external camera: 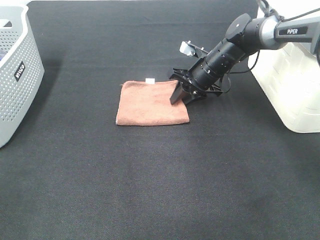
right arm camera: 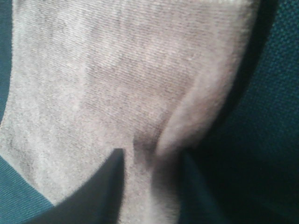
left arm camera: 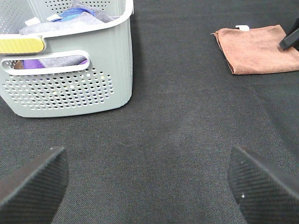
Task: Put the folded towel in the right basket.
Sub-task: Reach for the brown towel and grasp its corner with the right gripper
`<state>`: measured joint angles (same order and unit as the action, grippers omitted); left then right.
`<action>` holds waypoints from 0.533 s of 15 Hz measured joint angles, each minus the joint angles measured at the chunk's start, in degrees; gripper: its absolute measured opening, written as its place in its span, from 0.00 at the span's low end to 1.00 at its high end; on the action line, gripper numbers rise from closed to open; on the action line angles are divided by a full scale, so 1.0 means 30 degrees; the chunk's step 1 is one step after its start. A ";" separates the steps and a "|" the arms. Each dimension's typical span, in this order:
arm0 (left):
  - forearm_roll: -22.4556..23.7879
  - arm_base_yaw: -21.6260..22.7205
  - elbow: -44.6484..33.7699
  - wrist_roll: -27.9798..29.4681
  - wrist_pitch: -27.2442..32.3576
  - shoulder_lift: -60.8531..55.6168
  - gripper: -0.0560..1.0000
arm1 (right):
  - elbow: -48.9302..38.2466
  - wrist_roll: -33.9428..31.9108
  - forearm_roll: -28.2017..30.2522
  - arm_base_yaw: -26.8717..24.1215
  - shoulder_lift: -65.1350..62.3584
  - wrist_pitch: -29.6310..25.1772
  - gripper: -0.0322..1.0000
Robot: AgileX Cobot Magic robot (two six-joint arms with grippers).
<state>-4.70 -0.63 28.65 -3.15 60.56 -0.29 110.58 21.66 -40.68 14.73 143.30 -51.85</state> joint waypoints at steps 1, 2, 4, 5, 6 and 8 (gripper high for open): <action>0.0000 0.0000 0.0000 0.0000 0.0000 0.0000 0.88 | 0.0000 0.0000 0.0000 0.0000 0.0057 0.0019 0.27; 0.0000 0.0000 0.0000 0.0000 0.0000 0.0000 0.88 | 0.0000 0.0000 -0.0134 0.0000 0.0134 0.0038 0.22; 0.0000 0.0000 0.0000 0.0000 0.0000 0.0000 0.88 | 0.0000 0.0000 -0.0172 0.0000 0.0134 0.0038 0.07; 0.0000 0.0000 0.0000 0.0000 0.0000 0.0000 0.88 | 0.0000 0.0000 -0.0191 0.0000 0.0134 0.0038 0.04; 0.0000 0.0000 0.0000 0.0000 0.0000 0.0000 0.88 | 0.0000 0.0000 -0.0191 0.0000 0.0134 0.0038 0.04; 0.0000 0.0000 0.0000 0.0000 0.0000 0.0000 0.88 | 0.0000 0.0095 -0.0191 0.0000 0.0134 0.0038 0.04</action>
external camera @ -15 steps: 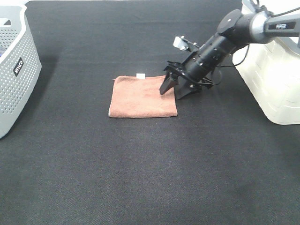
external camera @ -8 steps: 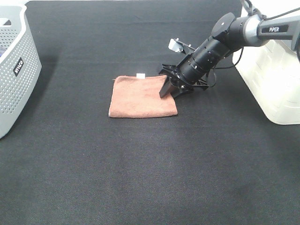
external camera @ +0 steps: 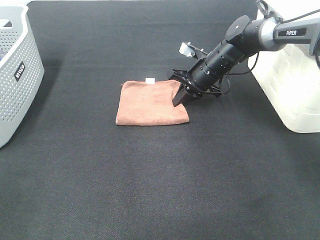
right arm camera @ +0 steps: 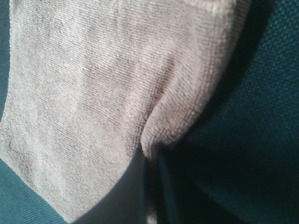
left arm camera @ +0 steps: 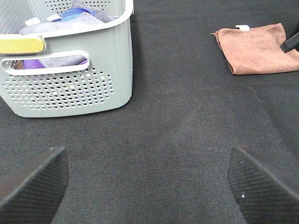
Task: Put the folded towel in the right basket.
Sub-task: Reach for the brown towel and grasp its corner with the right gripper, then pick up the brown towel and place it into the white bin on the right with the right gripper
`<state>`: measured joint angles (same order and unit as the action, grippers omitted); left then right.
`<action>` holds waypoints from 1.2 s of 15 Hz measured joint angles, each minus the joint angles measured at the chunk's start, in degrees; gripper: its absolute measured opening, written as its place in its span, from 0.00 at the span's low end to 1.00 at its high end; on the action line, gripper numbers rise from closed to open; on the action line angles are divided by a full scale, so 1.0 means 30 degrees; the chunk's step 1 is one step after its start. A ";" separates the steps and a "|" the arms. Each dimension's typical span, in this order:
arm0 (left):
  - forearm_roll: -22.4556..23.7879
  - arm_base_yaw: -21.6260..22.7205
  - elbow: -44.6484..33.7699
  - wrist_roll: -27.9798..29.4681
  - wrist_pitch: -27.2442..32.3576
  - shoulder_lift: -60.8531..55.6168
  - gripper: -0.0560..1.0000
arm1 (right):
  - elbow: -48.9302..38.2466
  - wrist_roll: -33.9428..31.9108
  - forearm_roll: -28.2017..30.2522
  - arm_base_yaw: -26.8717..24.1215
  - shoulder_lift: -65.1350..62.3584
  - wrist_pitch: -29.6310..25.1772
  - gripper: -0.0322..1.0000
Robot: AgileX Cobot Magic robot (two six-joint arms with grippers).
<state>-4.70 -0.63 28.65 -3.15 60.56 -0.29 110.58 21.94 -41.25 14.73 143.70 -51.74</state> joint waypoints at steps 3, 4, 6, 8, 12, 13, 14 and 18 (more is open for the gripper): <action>0.0000 0.0000 0.0000 0.0000 0.0000 0.0000 0.88 | 0.0000 0.0019 0.0267 0.0000 -0.0401 -0.0057 0.04; 0.0000 0.0000 0.0000 0.0000 0.0000 0.0000 0.88 | 0.0000 0.0019 0.0439 0.0000 -0.0783 -0.0095 0.04; 0.0000 0.0000 0.0000 0.0000 0.0000 0.0000 0.88 | 0.0000 0.0019 0.0783 0.0038 -0.1623 -0.0248 0.04; 0.0000 0.0000 0.0000 0.0000 0.0000 0.0000 0.88 | 0.0000 0.0019 0.1451 0.0095 -0.2922 -0.0707 0.04; 0.0000 0.0000 0.0000 0.0000 0.0000 0.0000 0.88 | 0.0000 -0.0172 0.2731 0.0095 -0.5386 -0.1299 0.04; 0.0000 0.0000 0.0000 0.0000 0.0000 0.0000 0.88 | 0.0000 -0.0497 0.3037 0.0095 -0.6112 -0.1318 0.04; 0.0000 0.0000 0.0000 0.0000 0.0000 0.0000 0.88 | 0.0000 -0.0630 0.3400 0.0095 -0.6895 -0.1337 0.04; 0.0000 0.0000 0.0000 0.0000 0.0000 0.0000 0.88 | 0.0000 -0.1165 0.3992 -0.0344 -0.9740 -0.1318 0.04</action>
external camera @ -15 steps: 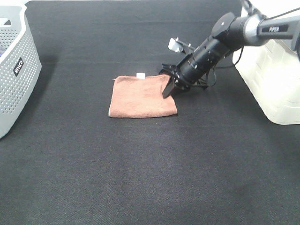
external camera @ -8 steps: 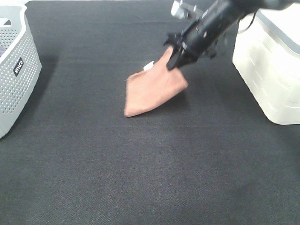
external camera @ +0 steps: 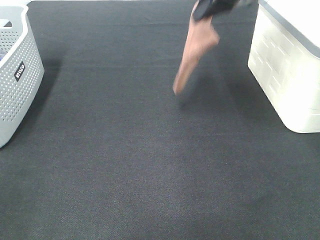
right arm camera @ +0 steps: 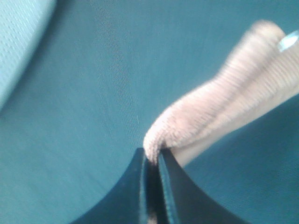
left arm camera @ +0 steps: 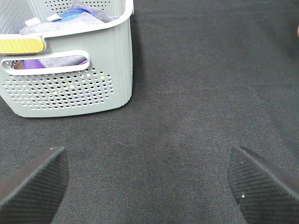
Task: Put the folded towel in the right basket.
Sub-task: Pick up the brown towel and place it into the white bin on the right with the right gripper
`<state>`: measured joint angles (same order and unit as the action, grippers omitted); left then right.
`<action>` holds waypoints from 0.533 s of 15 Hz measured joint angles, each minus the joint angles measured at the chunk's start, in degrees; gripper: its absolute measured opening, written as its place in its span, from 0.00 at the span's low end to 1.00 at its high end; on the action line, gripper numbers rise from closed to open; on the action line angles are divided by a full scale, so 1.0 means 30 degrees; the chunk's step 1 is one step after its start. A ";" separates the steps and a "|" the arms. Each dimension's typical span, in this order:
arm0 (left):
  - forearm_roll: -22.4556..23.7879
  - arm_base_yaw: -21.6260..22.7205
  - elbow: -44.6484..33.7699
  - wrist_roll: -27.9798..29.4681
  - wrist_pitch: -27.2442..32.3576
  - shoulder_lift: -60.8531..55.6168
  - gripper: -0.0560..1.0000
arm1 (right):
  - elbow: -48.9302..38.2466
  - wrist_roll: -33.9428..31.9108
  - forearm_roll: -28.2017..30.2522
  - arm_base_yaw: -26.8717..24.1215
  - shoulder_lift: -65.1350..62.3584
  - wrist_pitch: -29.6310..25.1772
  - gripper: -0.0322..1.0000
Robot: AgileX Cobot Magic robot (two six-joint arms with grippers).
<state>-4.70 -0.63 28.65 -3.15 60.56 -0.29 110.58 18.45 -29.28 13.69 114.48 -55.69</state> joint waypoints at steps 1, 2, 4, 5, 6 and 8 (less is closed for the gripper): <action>0.0000 0.0000 0.0000 0.0000 0.0000 0.0000 0.88 | 0.0000 -0.0286 0.0019 -0.0477 -0.0668 0.0019 0.04; 0.0000 0.0000 0.0000 0.0000 0.0000 0.0000 0.88 | 0.0000 -0.0458 0.0038 -0.1146 -0.1337 0.0038 0.04; 0.0000 0.0000 0.0000 0.0000 0.0000 0.0000 0.88 | 0.0000 -0.0592 0.0057 -0.3342 -0.2578 0.0057 0.04; 0.0000 0.0000 0.0000 0.0000 0.0000 0.0000 0.88 | 0.0000 -0.0668 -0.0076 -0.4354 -0.2903 0.0057 0.04; 0.0000 0.0000 0.0000 0.0000 0.0000 0.0000 0.88 | 0.0000 -0.0726 -0.0325 -0.5309 -0.3094 0.0057 0.04; 0.0000 0.0000 0.0000 0.0000 0.0000 0.0000 0.88 | 0.0000 -0.0764 -0.0477 -0.7200 -0.3170 0.0057 0.04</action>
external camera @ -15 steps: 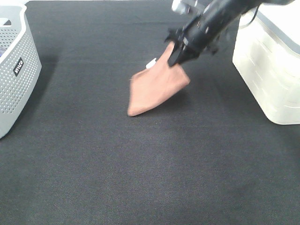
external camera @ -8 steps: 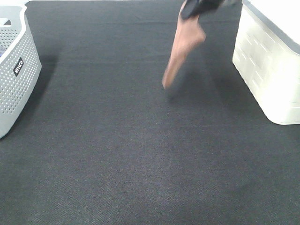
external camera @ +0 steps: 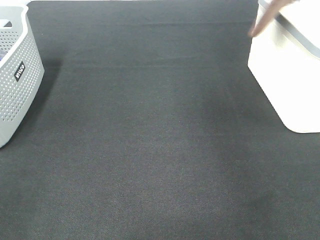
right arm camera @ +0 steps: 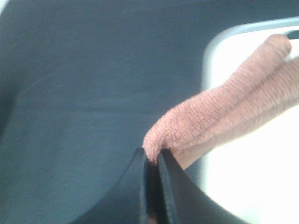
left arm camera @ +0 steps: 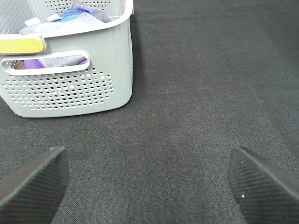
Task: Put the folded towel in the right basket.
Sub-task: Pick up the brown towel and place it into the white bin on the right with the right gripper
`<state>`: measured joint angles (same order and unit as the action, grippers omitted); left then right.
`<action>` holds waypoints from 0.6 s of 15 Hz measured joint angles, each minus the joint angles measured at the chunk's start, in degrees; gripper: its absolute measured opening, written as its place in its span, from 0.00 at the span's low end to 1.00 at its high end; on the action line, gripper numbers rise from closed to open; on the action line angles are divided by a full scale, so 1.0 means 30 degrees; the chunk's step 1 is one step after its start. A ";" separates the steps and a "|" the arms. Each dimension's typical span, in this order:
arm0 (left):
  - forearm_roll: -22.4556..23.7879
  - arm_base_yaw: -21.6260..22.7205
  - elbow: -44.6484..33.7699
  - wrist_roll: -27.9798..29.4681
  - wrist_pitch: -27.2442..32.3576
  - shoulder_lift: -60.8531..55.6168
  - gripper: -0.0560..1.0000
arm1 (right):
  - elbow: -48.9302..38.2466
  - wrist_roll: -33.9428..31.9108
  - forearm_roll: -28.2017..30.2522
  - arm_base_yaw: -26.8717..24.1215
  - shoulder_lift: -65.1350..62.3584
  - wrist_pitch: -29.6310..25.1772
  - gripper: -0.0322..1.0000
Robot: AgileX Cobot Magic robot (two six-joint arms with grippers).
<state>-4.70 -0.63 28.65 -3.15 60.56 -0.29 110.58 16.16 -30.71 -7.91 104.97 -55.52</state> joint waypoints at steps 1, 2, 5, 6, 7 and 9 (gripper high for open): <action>0.0000 0.0000 0.0000 0.0000 0.0000 0.0000 0.88 | 0.0000 -0.0038 0.0000 -0.0783 0.0019 -0.0019 0.04; 0.0000 0.0000 0.0000 0.0000 0.0000 0.0000 0.88 | 0.0000 -0.0038 0.0000 -0.1451 0.0057 -0.0019 0.04; 0.0000 0.0000 0.0000 0.0000 0.0000 0.0000 0.88 | 0.0000 -0.0038 0.0592 -0.2788 0.0745 0.0000 0.04; 0.0000 0.0000 0.0000 0.0000 0.0000 0.0000 0.88 | 0.0000 -0.0038 0.1203 -0.2807 0.1070 0.0057 0.04; 0.0000 0.0000 0.0000 0.0000 0.0000 0.0000 0.88 | 0.0000 -0.0115 0.1681 -0.2807 0.1432 0.0191 0.04; 0.0000 0.0000 0.0000 0.0000 0.0000 0.0000 0.88 | 0.0000 -0.1241 0.2998 -0.2807 0.2082 0.0783 0.04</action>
<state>-4.70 -0.63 28.65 -3.15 60.56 -0.29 110.58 12.43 -21.72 -16.33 111.21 -53.17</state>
